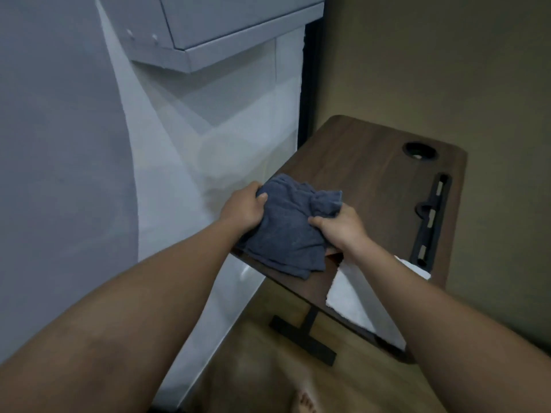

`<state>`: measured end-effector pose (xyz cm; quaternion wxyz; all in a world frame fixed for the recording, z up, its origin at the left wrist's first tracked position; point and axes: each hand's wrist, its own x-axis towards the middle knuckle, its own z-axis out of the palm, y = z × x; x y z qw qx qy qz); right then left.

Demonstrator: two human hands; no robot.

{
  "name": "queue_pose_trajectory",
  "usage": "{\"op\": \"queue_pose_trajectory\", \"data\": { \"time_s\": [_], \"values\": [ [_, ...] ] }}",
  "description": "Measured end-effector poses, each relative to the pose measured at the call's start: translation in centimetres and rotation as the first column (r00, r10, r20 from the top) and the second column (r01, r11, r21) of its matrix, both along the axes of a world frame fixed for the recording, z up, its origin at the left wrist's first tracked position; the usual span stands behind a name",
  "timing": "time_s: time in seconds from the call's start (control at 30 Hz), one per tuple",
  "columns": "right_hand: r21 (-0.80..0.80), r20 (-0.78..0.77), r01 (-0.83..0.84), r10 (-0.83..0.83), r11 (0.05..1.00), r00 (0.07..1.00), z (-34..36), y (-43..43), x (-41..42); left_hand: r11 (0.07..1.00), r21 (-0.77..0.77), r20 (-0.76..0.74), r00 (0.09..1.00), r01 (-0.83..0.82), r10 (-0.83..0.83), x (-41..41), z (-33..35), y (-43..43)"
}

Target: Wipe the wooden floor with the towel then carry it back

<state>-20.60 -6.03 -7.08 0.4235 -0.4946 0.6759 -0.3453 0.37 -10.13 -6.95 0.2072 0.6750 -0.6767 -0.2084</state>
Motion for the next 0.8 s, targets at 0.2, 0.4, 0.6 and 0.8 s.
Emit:
{"op": "queue_pose_trajectory", "data": {
  "time_s": [0.2, 0.4, 0.6, 0.8],
  "values": [
    [0.111, -0.218, -0.098, 0.12, 0.989, 0.968, -1.3, -2.0, -0.2, 0.984, -0.173, 0.344, 0.939, 0.046, 0.016, -0.6, -3.2, 0.3],
    [0.127, -0.302, -0.002, 0.04, 0.992, 0.953, -1.0, -1.9, 0.9, 0.986, -0.123, 0.407, 0.912, 0.11, -0.051, -0.8, -2.5, -0.4],
    [0.11, -0.392, 0.149, -0.095, 0.983, 0.915, 1.2, -0.2, 1.6, 0.989, 0.056, 0.374, 0.915, 0.139, -0.15, -0.4, -0.3, -0.9],
    [-0.048, -0.499, 0.177, -0.178, 0.983, 0.848, 5.0, 2.7, 1.6, 0.956, -0.118, 0.283, 0.932, 0.269, -0.227, -0.3, 3.7, -0.8]
  ]
}}
